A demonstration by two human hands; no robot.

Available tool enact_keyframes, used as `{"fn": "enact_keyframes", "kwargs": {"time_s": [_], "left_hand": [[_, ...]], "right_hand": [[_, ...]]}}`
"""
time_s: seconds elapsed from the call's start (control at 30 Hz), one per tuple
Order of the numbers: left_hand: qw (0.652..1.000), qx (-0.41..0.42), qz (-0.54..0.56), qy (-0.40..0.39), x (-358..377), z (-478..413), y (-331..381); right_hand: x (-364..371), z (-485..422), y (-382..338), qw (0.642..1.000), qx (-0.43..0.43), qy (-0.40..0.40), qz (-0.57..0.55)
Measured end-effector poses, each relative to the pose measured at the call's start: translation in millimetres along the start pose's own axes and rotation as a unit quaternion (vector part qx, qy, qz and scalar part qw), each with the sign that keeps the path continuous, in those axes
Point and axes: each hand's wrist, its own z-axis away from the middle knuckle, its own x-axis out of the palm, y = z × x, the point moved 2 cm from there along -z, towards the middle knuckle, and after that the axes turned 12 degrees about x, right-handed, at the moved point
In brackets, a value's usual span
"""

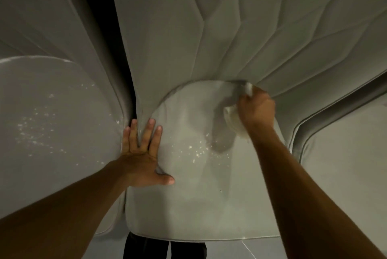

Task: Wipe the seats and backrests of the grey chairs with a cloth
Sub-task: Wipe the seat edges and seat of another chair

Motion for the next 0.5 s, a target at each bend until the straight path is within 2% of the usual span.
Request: {"fn": "enact_keyframes", "kwargs": {"time_s": [0.07, 0.17, 0.37, 0.5], "left_hand": [[1.0, -0.001, 0.002, -0.002, 0, 1, 0], [1.0, 0.003, 0.004, 0.0, -1, 0, 0], [1.0, 0.004, 0.004, 0.003, 0, -2, -1], [1.0, 0.003, 0.008, -0.005, -1, -1, 0]], "right_hand": [[-9, -13, 20, 0.996, 0.086, -0.009, 0.018], [-4, -15, 25, 0.995, 0.088, -0.019, 0.042], [27, -12, -11, 0.995, 0.006, -0.048, 0.086], [40, 10, -34, 0.966, -0.137, -0.159, 0.152]]}}
